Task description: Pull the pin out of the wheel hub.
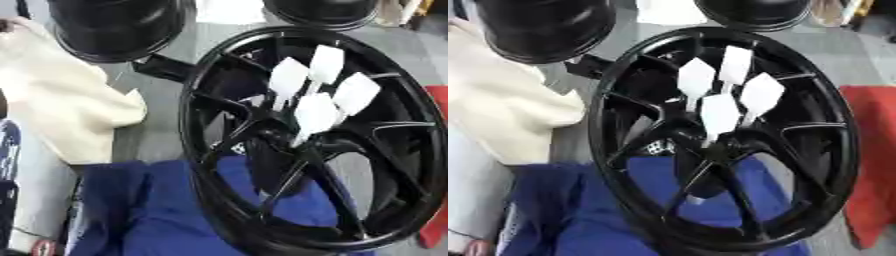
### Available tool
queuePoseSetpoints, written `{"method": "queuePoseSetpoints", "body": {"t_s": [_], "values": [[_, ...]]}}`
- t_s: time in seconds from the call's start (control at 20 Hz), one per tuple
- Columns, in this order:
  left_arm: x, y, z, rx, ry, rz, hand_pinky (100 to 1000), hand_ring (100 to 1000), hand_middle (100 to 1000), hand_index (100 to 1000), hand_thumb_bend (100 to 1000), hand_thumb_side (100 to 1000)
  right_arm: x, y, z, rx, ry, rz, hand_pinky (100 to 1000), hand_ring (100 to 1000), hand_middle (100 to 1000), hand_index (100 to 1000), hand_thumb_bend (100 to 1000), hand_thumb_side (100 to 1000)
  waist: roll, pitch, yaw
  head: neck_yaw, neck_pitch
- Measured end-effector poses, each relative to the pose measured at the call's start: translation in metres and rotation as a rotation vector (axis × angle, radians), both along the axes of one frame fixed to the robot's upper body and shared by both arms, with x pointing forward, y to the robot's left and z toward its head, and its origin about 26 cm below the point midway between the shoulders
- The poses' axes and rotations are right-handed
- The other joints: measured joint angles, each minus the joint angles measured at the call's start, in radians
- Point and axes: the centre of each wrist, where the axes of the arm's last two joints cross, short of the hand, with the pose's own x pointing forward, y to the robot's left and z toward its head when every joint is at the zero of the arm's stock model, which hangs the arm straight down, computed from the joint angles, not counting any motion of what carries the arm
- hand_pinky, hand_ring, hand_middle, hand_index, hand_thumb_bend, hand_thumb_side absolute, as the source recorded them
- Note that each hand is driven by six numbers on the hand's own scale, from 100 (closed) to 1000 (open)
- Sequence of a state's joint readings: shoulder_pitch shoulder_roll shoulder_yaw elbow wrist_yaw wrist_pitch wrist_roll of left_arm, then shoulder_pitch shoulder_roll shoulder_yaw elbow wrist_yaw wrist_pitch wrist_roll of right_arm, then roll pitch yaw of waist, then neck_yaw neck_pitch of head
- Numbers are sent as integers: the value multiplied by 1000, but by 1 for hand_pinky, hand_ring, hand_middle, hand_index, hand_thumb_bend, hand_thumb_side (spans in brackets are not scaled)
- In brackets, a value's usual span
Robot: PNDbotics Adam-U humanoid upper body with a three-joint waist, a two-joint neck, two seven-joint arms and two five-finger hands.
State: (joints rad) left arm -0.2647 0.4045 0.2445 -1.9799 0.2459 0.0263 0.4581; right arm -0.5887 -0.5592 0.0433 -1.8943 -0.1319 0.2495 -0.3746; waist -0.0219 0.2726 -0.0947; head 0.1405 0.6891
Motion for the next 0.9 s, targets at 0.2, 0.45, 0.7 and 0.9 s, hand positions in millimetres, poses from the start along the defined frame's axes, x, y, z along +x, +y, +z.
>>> {"method": "queuePoseSetpoints", "body": {"t_s": [0.2,0.45,0.7,0.9], "values": [[0,0,0,0,0,0,738,760,669,788,100,732,0,0,0,0,0,0,690,551,620,685,100,898,0,0,0,-4,-6],[0,0,0,0,0,0,738,760,669,788,100,733,-1,-4,14,-67,-12,-13,712,582,646,706,100,862,-4,4,-2,-3,-6],[0,0,0,5,1,5,737,760,668,788,100,733,-8,-10,54,-345,-8,-9,739,616,671,734,100,822,-12,13,-4,2,-6],[-1,1,-1,11,5,9,737,760,668,788,100,733,-16,-11,83,-658,59,53,773,674,705,774,100,793,-24,18,-4,7,-6]]}}
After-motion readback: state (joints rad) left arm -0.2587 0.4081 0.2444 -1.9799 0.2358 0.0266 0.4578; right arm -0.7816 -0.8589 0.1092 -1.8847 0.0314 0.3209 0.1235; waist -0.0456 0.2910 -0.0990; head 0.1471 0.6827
